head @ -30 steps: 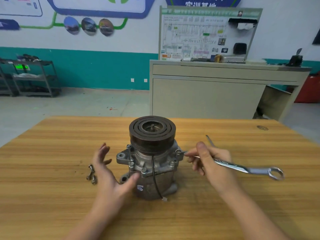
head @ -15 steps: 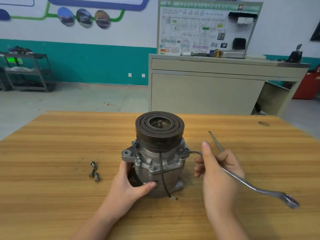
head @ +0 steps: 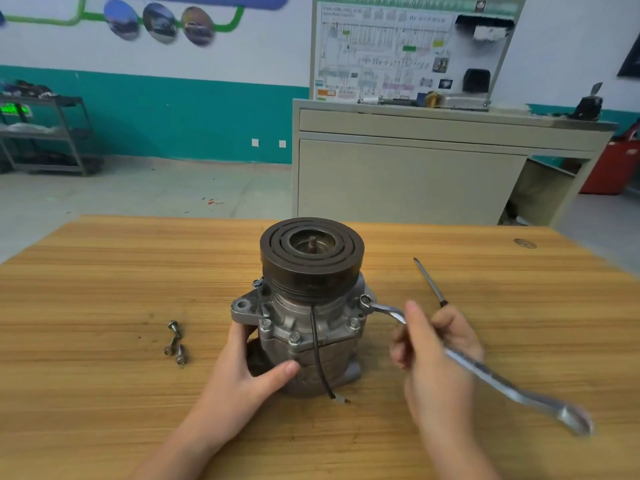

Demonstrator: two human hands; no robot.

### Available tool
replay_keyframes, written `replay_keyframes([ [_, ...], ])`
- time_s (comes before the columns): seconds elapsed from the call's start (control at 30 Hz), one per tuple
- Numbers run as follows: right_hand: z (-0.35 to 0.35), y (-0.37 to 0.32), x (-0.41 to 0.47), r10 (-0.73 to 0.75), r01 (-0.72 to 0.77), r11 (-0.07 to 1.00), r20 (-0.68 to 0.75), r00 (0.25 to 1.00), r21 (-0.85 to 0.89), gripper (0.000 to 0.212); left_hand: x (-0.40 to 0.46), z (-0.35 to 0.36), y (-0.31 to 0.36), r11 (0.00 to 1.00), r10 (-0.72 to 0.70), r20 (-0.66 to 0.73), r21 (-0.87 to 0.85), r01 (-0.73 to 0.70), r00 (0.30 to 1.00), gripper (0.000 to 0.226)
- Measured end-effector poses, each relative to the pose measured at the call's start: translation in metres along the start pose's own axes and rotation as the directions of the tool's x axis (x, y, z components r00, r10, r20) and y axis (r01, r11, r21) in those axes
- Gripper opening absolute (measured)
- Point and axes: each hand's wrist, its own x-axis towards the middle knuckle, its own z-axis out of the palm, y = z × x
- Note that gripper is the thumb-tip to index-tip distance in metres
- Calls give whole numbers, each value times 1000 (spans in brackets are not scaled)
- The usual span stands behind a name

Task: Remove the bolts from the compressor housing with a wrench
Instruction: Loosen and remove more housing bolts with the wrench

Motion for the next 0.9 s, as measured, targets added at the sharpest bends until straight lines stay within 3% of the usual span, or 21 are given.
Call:
replay_keyframes([
  [0.1, -10, -11, 40, 345, -371, 913, 164, 924, 170, 25, -1, -1, -3, 1000, -22, 2, 11, 22, 1000, 76],
  [0.17, -10, -17, 52, 347, -387, 905, 222, 911, 176, 20, 0, -2, -3, 999, -34, 7, 8, 34, 999, 78],
  [0.27, -8, -22, 46, 136, -162, 967, 143, 980, 196, 29, 1, -3, -3, 999, -33, 13, -1, 33, 999, 78],
  [0.37, -4, -22, 26, -65, 65, 998, 35, 997, 9, 39, 0, -3, -4, 999, -41, 12, -13, 41, 999, 77],
  [0.47, 2, -14, 11, -188, 192, 965, 35, 981, -177, 39, 0, -5, -3, 999, -50, 18, -2, 50, 999, 77],
  [0.57, 10, -6, -1, -303, 310, 919, 66, 951, -246, 41, -1, -9, -5, 997, -69, 19, 23, 69, 997, 77],
  [0.7, 18, 3, -10, -511, 601, 668, 317, 799, -438, 38, -3, -13, -6, 994, -96, 11, 54, 96, 995, 83],
  [0.73, 16, 5, -12, -509, 611, 669, 338, 792, -424, 39, -3, -13, -6, 994, -95, 14, 59, 94, 995, 82],
  [0.8, 6, 4, -7, -406, 477, 808, 260, 876, -347, 35, -3, -11, -6, 994, -96, 22, 54, 95, 995, 80],
  [0.87, -7, -2, 12, -164, 210, 951, 203, 965, -228, 35, -2, -12, -8, 994, -100, 22, 38, 99, 995, 77],
  [0.9, -13, -8, 25, -26, 69, 982, 240, 970, -173, 36, -1, -12, -8, 994, -101, 19, 34, 101, 995, 77],
])
